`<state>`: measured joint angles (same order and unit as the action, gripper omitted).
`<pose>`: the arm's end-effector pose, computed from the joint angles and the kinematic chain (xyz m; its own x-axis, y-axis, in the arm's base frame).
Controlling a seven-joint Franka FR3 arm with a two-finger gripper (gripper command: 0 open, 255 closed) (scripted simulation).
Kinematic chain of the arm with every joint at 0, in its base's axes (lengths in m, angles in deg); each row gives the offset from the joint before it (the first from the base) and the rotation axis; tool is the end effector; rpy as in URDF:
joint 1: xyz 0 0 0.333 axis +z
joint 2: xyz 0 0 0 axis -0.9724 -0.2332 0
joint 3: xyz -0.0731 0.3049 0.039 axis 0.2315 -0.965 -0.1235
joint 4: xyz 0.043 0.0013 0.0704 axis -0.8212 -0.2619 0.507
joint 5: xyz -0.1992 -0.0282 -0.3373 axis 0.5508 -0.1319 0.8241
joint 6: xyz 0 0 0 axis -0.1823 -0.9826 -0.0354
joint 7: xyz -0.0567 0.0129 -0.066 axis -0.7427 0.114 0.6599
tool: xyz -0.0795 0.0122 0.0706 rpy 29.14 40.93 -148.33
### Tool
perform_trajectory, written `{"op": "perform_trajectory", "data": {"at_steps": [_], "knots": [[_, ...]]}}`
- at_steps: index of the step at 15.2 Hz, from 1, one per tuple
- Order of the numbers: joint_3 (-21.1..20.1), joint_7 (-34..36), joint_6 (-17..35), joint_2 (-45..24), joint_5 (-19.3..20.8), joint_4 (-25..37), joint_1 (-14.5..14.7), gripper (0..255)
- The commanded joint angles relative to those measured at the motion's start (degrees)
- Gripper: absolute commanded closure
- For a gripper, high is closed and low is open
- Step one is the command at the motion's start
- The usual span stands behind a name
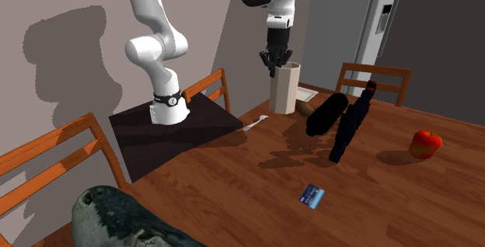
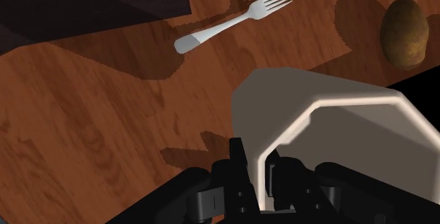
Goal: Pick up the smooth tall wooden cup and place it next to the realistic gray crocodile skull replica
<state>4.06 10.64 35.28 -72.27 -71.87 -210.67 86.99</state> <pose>0.3838 0.3019 0.4282 0.9895 -0.1444 -0.0111 -0.1441 -0.9893 0.0247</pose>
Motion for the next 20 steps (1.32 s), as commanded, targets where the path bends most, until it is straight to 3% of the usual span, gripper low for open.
{"op": "perform_trajectory", "data": {"at_steps": [1, 20], "knots": [[0.07, -0.03, -1.46, 0.41, -0.12, 1.1, 0.03, 255], [1.43, -0.86, -16.26, 3.47, -0.71, 13.05, -0.24, 255]]}}
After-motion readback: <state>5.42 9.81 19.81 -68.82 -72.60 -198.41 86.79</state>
